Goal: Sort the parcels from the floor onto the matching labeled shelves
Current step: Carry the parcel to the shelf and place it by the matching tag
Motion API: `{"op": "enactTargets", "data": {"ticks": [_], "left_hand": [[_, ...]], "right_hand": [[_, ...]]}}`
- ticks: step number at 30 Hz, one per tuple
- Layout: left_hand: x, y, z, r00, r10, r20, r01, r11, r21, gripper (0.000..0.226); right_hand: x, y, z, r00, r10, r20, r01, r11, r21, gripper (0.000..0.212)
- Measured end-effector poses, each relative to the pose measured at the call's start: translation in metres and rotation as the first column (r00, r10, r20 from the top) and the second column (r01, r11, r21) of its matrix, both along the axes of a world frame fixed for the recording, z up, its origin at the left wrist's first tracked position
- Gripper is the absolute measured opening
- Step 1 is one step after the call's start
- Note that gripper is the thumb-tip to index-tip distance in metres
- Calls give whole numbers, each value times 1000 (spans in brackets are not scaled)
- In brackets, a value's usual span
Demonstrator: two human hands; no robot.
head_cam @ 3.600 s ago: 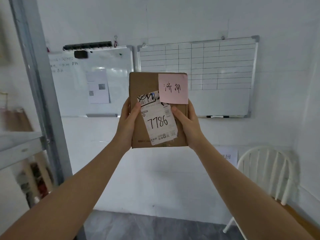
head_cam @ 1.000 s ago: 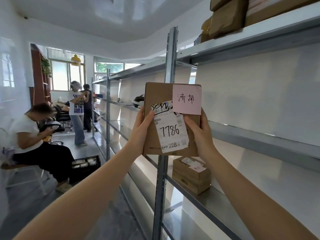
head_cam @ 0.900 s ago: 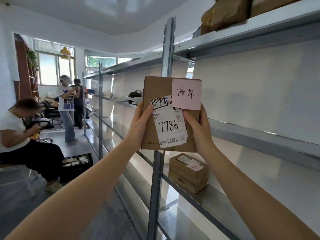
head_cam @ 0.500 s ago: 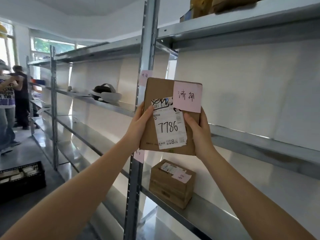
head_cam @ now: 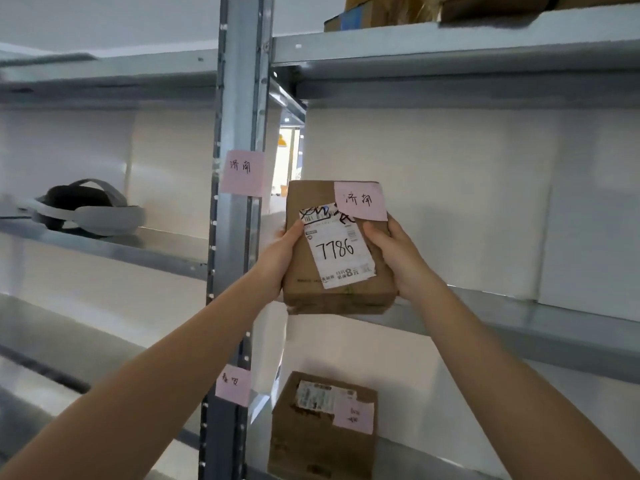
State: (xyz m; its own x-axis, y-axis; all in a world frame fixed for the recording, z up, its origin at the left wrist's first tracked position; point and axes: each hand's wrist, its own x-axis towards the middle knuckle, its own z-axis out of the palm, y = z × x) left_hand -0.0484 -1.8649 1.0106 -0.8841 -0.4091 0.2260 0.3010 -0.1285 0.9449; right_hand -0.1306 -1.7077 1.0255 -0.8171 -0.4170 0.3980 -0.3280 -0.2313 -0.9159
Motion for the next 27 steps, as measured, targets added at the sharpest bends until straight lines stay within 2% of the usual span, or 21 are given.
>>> {"op": "enactTargets", "data": {"ticks": [3, 5, 8, 11, 13, 14, 16, 18, 19, 21, 23, 25, 27], "left_hand": [[-20, -7, 4, 999, -28, -39, 27, 999, -16, 26], [-29, -14, 6, 998, 6, -66, -11, 997, -80, 37], [-41, -25, 8, 995, 76, -63, -85, 983, -165, 57], [-42, -34, 6, 997, 39, -67, -58, 948, -312, 41], [-42, -40, 0, 995, 42, -92, -82, 863, -498, 32], [-42, -41, -4, 992, 64, -109, -115, 823, -556, 33], [-47, -42, -10, 982, 128, -137, -186, 771, -609, 38], [-54, -39, -12, 966, 193, -172, -259, 721, -643, 42], [-57, -37, -12, 953, 231, -194, -301, 670, -679, 45], [-63, -31, -12, 912, 335, -235, -381, 487, -786, 46], [-70, -21, -10, 857, 427, -290, -426, 270, -863, 39], [-73, -9, -7, 808, 484, -336, -432, 97, -897, 33], [-76, 0, -5, 764, 518, -385, -423, -49, -905, 29]], "right_hand": [[-18, -6, 17, 986, -59, 156, 34, 987, 157, 25], [-31, -13, 28, 962, -132, 239, 44, 939, 341, 18], [-48, -20, 37, 932, -191, 308, -10, 836, 548, 31], [-60, -21, 37, 935, -190, 300, -48, 770, 636, 36], [-63, -20, 37, 941, -194, 279, -50, 732, 679, 39], [-62, -21, 39, 950, -214, 228, -12, 704, 710, 40], [-63, -21, 42, 961, -274, -44, 211, 617, 758, 35], [-63, -18, 43, 865, -325, -383, 501, 601, 622, 28], [-61, -15, 44, 801, -351, -485, 585, 633, 508, 28], [-39, -8, 45, 759, -311, -572, 569, 744, 350, 28], [-13, -4, 42, 745, -150, -650, 488, 787, 378, 29], [8, -7, 32, 715, 34, -699, 469, 718, 514, 37], [14, -11, 18, 618, 133, -775, 586, 580, 566, 45]]}}
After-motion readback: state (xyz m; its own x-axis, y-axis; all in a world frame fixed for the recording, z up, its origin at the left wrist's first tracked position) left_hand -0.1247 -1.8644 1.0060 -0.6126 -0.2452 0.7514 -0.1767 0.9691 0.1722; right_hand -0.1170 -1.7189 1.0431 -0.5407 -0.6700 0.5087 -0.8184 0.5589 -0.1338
